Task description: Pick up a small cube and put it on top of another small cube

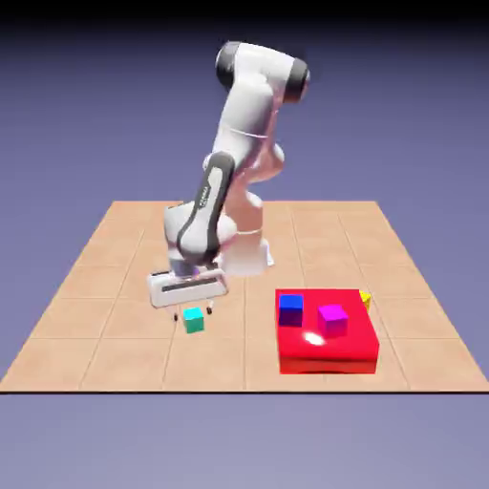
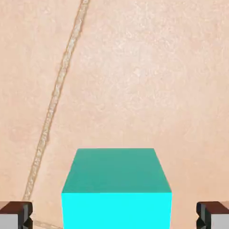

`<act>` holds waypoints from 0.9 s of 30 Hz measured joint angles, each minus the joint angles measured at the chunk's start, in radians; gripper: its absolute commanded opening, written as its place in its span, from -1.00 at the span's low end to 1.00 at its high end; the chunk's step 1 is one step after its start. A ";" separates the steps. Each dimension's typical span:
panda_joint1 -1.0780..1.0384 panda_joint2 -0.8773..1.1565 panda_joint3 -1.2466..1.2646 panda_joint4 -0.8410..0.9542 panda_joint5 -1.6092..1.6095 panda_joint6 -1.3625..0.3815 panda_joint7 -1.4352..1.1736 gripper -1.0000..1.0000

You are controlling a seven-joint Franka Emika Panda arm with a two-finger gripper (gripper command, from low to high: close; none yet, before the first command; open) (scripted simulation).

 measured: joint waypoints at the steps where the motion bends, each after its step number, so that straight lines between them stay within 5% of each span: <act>1: 0.000 0.000 0.000 0.000 0.000 0.000 0.000 -1.00; 14: 0.116 -0.423 -0.180 -0.148 -0.508 0.247 0.351 -1.00; 27: -0.105 -0.479 0.273 0.182 -1.002 -0.114 0.273 -1.00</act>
